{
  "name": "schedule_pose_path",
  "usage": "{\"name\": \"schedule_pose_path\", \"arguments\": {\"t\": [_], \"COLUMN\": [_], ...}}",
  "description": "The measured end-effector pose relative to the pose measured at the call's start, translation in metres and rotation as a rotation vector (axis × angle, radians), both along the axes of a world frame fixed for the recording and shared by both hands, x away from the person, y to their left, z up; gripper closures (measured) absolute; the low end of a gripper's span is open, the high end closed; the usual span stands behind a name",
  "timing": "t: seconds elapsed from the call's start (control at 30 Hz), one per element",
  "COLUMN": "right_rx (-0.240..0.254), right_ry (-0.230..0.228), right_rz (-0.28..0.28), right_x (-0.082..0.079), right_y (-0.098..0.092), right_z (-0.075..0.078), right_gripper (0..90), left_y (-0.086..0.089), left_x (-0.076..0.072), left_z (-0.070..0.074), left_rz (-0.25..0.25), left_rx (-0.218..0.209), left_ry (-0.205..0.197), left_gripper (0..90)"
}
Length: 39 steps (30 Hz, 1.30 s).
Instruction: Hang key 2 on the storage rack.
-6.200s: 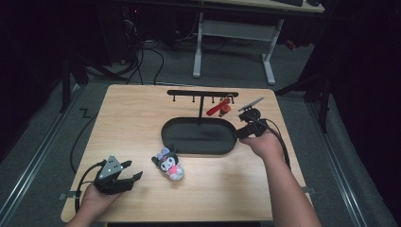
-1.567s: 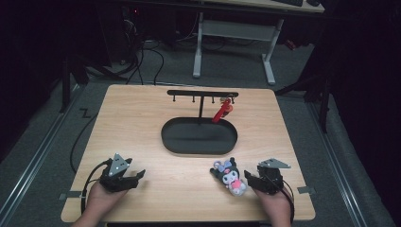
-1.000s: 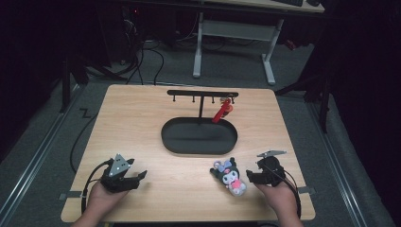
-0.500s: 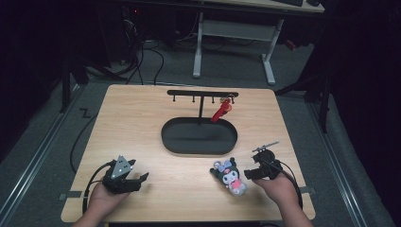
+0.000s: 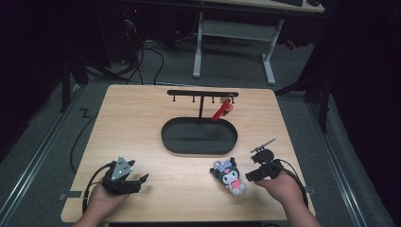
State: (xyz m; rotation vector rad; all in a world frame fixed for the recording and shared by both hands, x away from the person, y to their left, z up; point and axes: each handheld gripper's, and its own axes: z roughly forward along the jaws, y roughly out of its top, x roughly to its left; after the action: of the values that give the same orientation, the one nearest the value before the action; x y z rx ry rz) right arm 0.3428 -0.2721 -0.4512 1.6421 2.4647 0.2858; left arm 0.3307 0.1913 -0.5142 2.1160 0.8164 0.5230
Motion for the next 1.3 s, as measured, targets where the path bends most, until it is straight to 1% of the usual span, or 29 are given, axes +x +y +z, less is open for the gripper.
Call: {"name": "schedule_pose_path", "arguments": {"t": [0.1, 0.13, 0.17, 0.23, 0.27, 0.3, 0.33, 0.4, 0.43, 0.47, 0.5, 0.53, 0.57, 0.6, 0.63, 0.77, 0.9, 1.1, 1.13, 1.17, 1.27, 1.3], "right_rx": [0.004, 0.009, 0.016, 0.012, 0.010, 0.018, 0.008, 0.017, 0.031, 0.031, 0.035, 0.032, 0.040, 0.028, 0.026, 0.028, 0.032, 0.015, 0.012, 0.020, 0.027, 0.027], "right_ry": [0.007, 0.014, 0.009, 0.020, 0.018, 0.017, 0.014, 0.018, 0.021, 0.025, 0.033, 0.034, 0.033, 0.034, 0.041, 0.062, 0.076, 0.099, 0.104, 0.105, 0.105, 0.116], "right_rz": [-0.003, 0.005, 0.007, 0.024, 0.033, 0.046, 0.053, 0.052, 0.055, 0.066, 0.062, 0.079, 0.088, 0.106, 0.099, 0.103, 0.121, 0.150, 0.143, 0.154, 0.160, 0.131], "right_x": [-0.002, -0.003, -0.004, -0.005, -0.005, -0.006, -0.006, -0.006, -0.007, -0.008, -0.010, -0.011, -0.011, -0.012, -0.013, -0.016, -0.016, -0.012, -0.012, -0.011, -0.008, -0.009], "right_y": [0.003, 0.005, 0.007, 0.013, 0.017, 0.020, 0.023, 0.028, 0.030, 0.034, 0.037, 0.041, 0.043, 0.045, 0.047, 0.051, 0.057, 0.067, 0.068, 0.069, 0.068, 0.070], "right_z": [0.007, 0.010, 0.011, 0.016, 0.018, 0.019, 0.020, 0.022, 0.021, 0.021, 0.020, 0.019, 0.017, 0.015, 0.013, 0.003, -0.007, -0.021, -0.022, -0.025, -0.030, -0.030], "right_gripper": [30.4, 30.3, 30.2, 30.1, 29.9, 29.2, 28.4, 25.8, 24.8, 24.0, 23.2, 22.7, 22.7, 22.7, 22.7, 22.7, 23.3, 25.2, 25.2, 25.7, 25.9, 25.9], "left_y": [-0.001, -0.002, -0.002, -0.002, -0.003, -0.003, -0.004, -0.004, -0.004, -0.004, -0.003, -0.003, -0.002, -0.002, -0.003, -0.004, -0.001, 0.002, 0.002, 0.002, 0.002, 0.003], "left_x": [0.001, 0.000, 0.000, 0.001, 0.001, 0.001, 0.001, 0.001, 0.001, 0.001, 0.001, 0.002, 0.002, 0.002, 0.002, 0.001, 0.000, 0.001, 0.001, 0.001, 0.001, 0.000], "left_z": [-0.001, -0.001, 0.000, 0.000, 0.001, 0.001, 0.000, 0.000, 0.000, 0.000, 0.000, 0.000, 0.000, 0.000, 0.000, -0.001, 0.000, 0.001, 0.000, 0.000, -0.001, 0.000], "left_rz": [-0.003, -0.005, -0.005, -0.008, -0.010, -0.009, -0.011, -0.012, -0.012, -0.010, -0.007, -0.005, -0.007, -0.007, -0.008, -0.016, -0.010, 0.006, 0.007, 0.008, 0.013, 0.011], "left_rx": [0.001, 0.000, -0.001, 0.001, 0.005, 0.003, 0.006, 0.010, 0.010, 0.008, 0.008, 0.003, 0.005, 0.006, 0.005, 0.015, 0.008, -0.001, -0.003, -0.001, -0.001, 0.002], "left_ry": [0.001, 0.002, 0.000, -0.003, -0.004, -0.005, -0.004, -0.004, -0.004, -0.004, -0.003, -0.002, 0.001, 0.000, 0.000, 0.000, 0.001, 0.001, 0.003, 0.004, 0.005, 0.005], "left_gripper": [27.9, 27.9, 27.9, 27.9, 27.9, 27.9, 27.9, 27.8, 27.7, 27.7, 27.7, 27.7, 27.7, 27.7, 27.7, 27.7, 27.7, 27.0, 26.7, 26.4, 25.0, 24.7]}}
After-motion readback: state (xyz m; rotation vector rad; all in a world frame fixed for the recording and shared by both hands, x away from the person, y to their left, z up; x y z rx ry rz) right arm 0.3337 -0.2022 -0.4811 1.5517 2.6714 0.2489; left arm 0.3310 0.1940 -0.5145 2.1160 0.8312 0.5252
